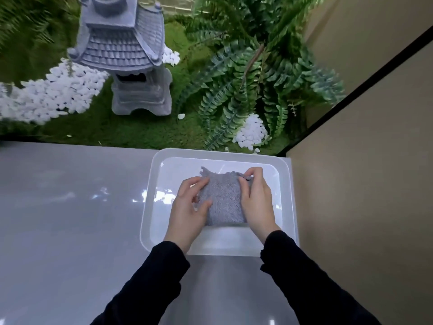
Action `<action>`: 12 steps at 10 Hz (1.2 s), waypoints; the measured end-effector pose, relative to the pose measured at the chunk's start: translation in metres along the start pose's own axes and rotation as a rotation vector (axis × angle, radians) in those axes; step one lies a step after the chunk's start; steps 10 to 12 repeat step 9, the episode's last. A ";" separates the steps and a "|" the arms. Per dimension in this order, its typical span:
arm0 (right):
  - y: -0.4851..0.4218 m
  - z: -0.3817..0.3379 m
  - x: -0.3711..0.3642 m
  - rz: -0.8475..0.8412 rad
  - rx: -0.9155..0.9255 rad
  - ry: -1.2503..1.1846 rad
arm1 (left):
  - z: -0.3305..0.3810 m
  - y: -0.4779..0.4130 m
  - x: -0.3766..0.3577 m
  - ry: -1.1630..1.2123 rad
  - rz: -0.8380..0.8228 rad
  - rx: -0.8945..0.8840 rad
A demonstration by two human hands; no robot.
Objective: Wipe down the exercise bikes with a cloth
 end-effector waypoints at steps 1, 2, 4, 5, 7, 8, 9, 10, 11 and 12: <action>-0.009 0.014 -0.017 -0.025 0.014 0.046 | -0.028 -0.010 -0.005 -0.084 -0.035 0.020; -0.012 0.018 -0.027 -0.068 0.016 0.172 | -0.043 -0.013 -0.009 -0.155 -0.107 0.048; 0.000 0.014 0.001 0.218 0.084 0.360 | -0.032 -0.004 -0.001 -0.557 -0.122 -0.193; 0.017 0.017 -0.006 -0.011 0.440 0.556 | -0.024 -0.002 -0.013 -0.961 -0.291 -0.372; 0.015 0.051 -0.020 -0.439 0.365 0.833 | -0.036 -0.006 -0.014 -1.185 -0.476 -0.245; 0.013 0.038 -0.010 -0.458 0.303 0.781 | -0.029 -0.005 -0.011 -1.167 -0.490 -0.183; 0.015 0.015 0.009 -0.393 0.289 0.724 | -0.012 -0.005 -0.002 -1.194 -0.439 -0.119; 0.015 0.015 0.009 -0.393 0.289 0.724 | -0.012 -0.005 -0.002 -1.194 -0.439 -0.119; 0.015 0.015 0.009 -0.393 0.289 0.724 | -0.012 -0.005 -0.002 -1.194 -0.439 -0.119; 0.015 0.015 0.009 -0.393 0.289 0.724 | -0.012 -0.005 -0.002 -1.194 -0.439 -0.119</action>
Point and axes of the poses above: each hand's wrist, its own y-axis away from the middle knuckle, its own x-axis out of the back of the hand, z = x × y, the point moved 4 cm from there along -y, towards the middle knuckle, and after that the axes turned 6 degrees about y, right-handed, at the moved point
